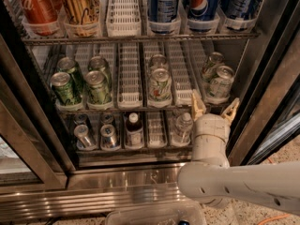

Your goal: Pick 7up can from middle shelf of fridge

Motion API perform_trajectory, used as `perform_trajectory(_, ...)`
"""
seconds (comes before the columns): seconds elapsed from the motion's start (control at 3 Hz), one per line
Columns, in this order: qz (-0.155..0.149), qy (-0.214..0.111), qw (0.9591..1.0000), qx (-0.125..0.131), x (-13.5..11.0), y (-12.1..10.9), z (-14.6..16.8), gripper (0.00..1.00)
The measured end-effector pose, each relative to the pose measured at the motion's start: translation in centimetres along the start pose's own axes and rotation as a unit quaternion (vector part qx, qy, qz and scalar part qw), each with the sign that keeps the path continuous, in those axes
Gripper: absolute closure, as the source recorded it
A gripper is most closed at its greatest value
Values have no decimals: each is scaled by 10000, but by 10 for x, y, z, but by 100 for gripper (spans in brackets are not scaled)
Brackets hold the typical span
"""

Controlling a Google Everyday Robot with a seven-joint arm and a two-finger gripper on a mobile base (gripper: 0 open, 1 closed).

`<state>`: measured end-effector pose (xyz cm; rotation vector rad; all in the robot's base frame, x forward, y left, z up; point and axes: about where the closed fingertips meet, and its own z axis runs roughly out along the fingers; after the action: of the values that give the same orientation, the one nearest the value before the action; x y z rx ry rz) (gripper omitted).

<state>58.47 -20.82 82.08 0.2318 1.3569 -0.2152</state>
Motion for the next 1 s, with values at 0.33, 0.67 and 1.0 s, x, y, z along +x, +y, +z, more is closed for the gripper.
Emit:
perform_trajectory(0.33, -22, -54, 10000, 10, 0, -1, 2, 16)
perform_trajectory(0.67, -35, -133, 9999, -47, 1, 2, 4, 19)
perform_trajectory(1.0, -24, -212, 9997, -122, 0, 9, 7, 27)
